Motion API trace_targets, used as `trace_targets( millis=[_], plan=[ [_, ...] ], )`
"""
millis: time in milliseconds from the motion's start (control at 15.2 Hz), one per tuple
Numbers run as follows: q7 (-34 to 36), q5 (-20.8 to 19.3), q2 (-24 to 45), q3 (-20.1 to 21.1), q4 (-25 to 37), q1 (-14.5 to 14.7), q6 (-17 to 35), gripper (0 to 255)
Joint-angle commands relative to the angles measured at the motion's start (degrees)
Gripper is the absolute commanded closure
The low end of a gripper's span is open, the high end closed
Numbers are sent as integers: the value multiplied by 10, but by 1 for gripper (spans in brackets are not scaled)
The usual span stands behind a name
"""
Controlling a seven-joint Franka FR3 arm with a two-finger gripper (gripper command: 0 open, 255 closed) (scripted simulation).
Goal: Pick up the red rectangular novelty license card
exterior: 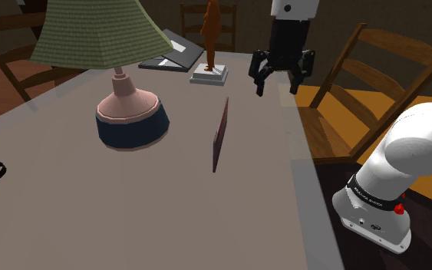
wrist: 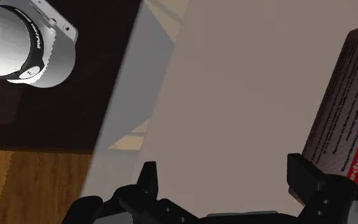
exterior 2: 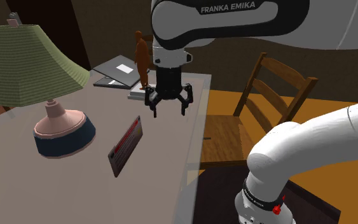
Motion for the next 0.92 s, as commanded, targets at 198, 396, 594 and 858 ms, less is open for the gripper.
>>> trace_targets(
  millis=[198, 396, 594, 858],
  plan=[
    [163, 18, 83, 84, 78, -32, 33, 0],
    [261, 10, 141, 134, 130, -56, 54, 0],
    [333, -7, 189, 171, 171, -75, 68, 0],
    [329, -4, 189, 175, 142, -73, 99, 0]
  ],
)
